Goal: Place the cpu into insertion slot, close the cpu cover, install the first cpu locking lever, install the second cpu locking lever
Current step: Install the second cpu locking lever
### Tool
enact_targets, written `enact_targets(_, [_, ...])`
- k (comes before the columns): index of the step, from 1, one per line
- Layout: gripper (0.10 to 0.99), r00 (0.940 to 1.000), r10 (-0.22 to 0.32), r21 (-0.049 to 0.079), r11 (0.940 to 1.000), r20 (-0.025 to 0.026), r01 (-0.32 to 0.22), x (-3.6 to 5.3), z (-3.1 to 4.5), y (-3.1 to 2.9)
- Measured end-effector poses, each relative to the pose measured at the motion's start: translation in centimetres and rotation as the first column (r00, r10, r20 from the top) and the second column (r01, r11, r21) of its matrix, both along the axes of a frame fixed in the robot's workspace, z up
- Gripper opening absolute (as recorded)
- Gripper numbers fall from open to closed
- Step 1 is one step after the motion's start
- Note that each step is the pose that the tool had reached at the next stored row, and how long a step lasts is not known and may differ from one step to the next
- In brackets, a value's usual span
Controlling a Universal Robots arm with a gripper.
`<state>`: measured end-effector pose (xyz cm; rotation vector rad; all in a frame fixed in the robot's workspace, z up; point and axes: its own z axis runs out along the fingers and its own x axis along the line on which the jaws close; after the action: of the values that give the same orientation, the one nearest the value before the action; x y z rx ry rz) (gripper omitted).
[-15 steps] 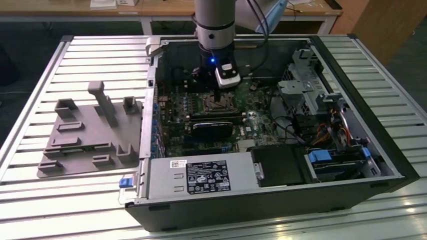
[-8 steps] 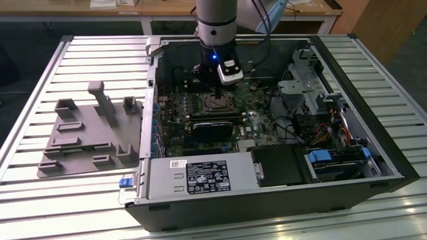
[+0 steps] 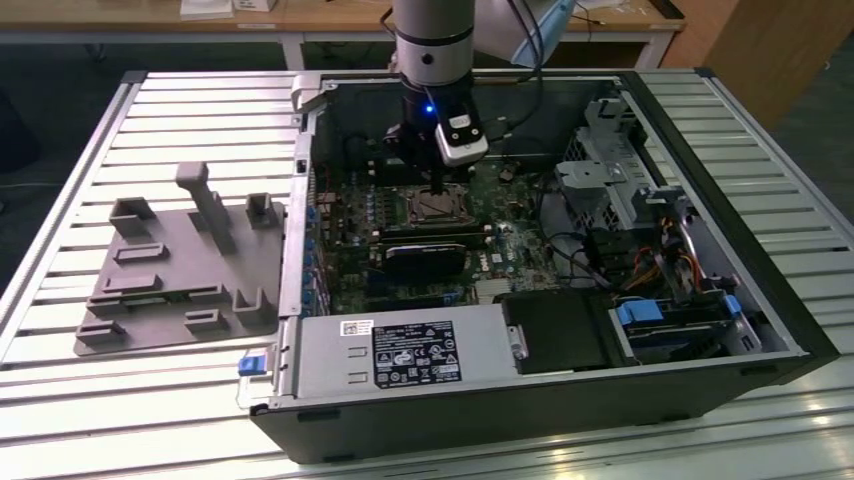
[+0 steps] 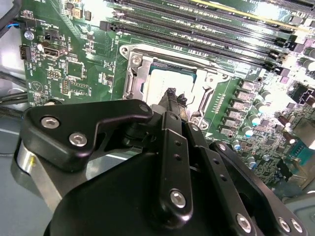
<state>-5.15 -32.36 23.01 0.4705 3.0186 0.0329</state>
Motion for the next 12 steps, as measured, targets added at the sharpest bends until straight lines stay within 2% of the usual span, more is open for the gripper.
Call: enact_targets(12, [0.102,1.0000,0.000,0.000,1.0000,0.0000,0.000,0.00,0.22,-0.01])
